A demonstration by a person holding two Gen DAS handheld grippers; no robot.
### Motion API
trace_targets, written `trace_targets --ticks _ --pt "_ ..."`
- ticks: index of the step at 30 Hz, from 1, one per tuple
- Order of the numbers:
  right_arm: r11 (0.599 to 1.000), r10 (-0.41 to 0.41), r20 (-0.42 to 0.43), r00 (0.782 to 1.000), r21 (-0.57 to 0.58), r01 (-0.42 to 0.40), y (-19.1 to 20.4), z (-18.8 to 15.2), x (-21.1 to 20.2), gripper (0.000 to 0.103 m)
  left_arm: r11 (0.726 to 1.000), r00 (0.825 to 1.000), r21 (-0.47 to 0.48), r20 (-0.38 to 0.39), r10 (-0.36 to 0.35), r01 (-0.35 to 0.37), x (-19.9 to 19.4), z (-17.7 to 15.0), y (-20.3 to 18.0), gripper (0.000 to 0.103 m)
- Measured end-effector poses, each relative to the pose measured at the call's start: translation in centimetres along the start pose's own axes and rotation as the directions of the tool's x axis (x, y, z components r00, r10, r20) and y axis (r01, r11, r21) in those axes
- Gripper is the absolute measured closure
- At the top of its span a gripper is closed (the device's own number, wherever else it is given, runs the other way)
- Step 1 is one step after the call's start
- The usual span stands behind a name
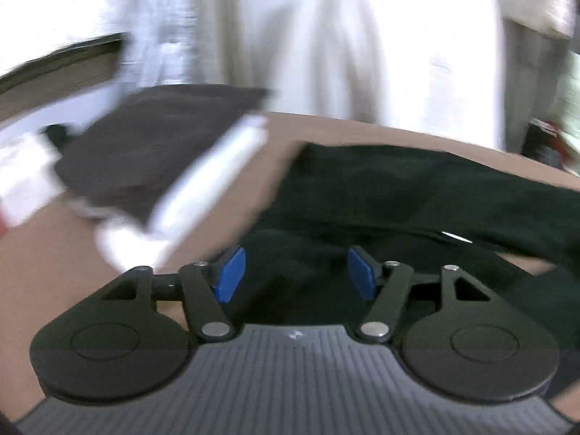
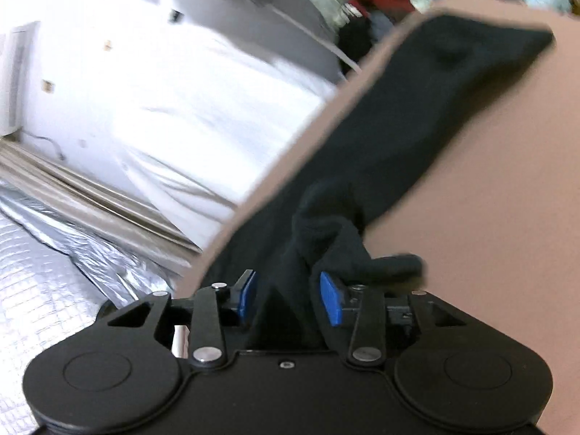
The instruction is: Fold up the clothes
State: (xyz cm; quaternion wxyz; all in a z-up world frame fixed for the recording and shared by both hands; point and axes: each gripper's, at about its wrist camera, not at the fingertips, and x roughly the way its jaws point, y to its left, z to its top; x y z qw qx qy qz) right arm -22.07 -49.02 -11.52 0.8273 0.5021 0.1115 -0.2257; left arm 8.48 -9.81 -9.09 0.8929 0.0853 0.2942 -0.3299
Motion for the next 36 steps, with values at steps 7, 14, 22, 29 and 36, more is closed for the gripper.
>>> trace_targets --ticks 7,14,22,29,36 --pt "0.997 -0.031 -0.045 0.999 0.068 0.034 -1.0 -0.9 1.8 0.057 0.933 0.931 0.100 -0.163 -0.326 0.345 2.8 -1.1 -12.2 0.037" --pt "0.993 -0.046 -0.002 0.999 0.106 0.046 -2.0 -0.2 0.1 0.053 0.874 0.891 0.210 -0.231 -0.390 0.437 3.8 -2.3 -20.1 0.031" --pt "0.980 -0.169 0.000 0.986 0.110 0.168 -4.2 -0.6 -1.1 0.046 0.846 0.861 0.262 -0.358 -0.361 0.464 5.0 -5.3 -25.3 0.024" --pt "0.965 -0.127 -0.109 0.986 0.217 0.148 -6.0 -0.9 -0.9 0.045 0.803 0.846 0.294 -0.316 -0.430 0.518 2.7 -4.9 -26.7 0.024" --pt "0.951 -0.043 -0.154 0.987 0.297 0.088 -7.2 -1.8 -1.1 0.040 0.723 0.846 0.445 -0.351 -0.402 0.528 1.8 -6.6 -29.3 0.014"
